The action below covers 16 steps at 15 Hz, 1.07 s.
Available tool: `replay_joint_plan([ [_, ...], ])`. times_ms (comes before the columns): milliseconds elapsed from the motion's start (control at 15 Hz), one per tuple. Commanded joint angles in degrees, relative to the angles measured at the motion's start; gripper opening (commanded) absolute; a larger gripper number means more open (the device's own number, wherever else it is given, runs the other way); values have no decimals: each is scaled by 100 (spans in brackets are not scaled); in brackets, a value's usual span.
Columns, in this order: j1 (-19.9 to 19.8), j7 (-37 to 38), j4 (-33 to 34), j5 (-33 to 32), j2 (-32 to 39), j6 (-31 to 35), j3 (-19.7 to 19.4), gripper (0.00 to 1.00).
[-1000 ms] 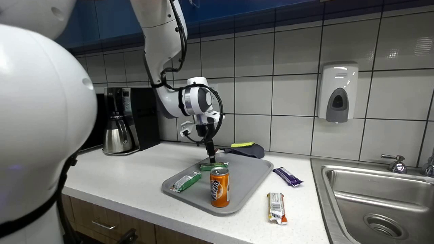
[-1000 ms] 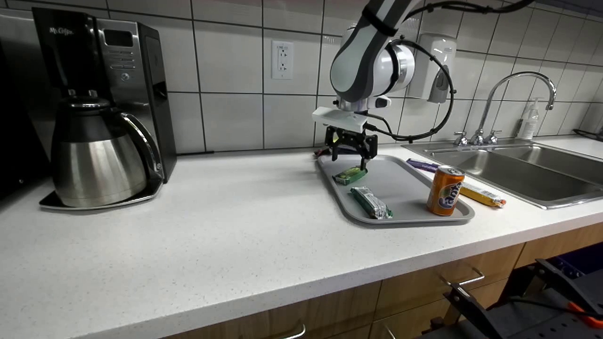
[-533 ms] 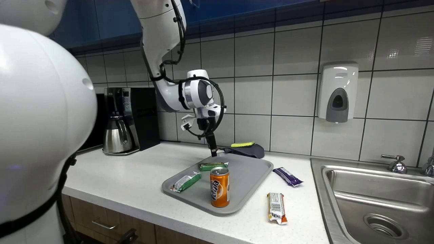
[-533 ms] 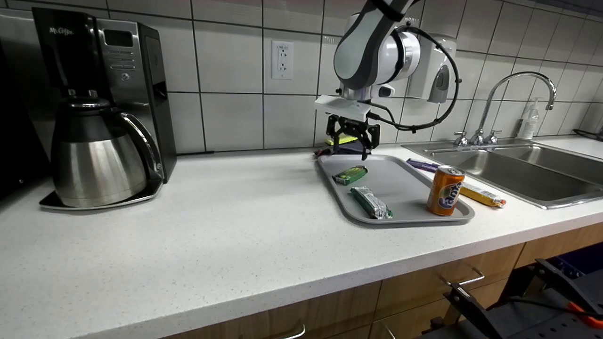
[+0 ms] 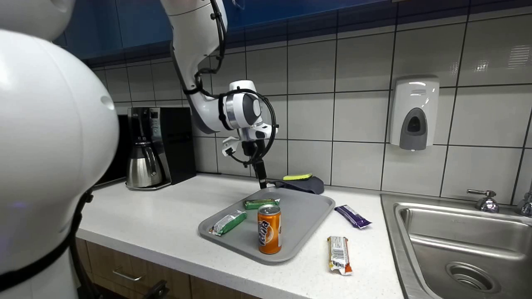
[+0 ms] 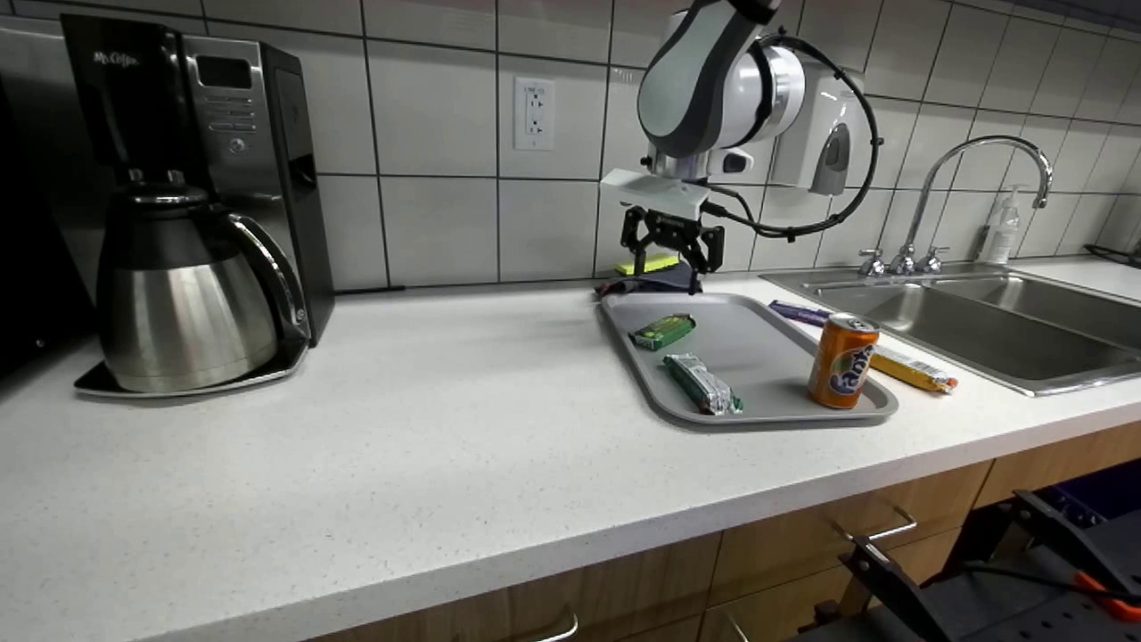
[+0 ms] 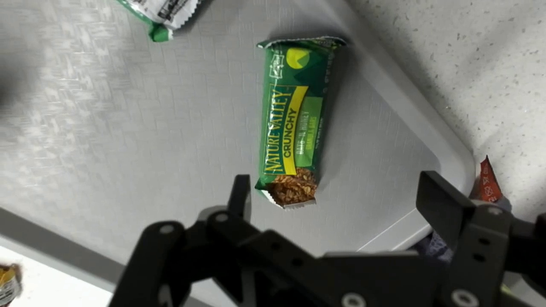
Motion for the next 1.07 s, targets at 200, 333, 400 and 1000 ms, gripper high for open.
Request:
replay_joint_plan([
  [200, -15, -14, -3, 2, -4, -13, 11, 100],
  [333, -15, -15, -4, 2, -5, -13, 11, 100],
  [400, -15, -15, -4, 2, -5, -13, 11, 100],
  [1000, -171, -58, 65, 94, -60, -20, -50, 100],
])
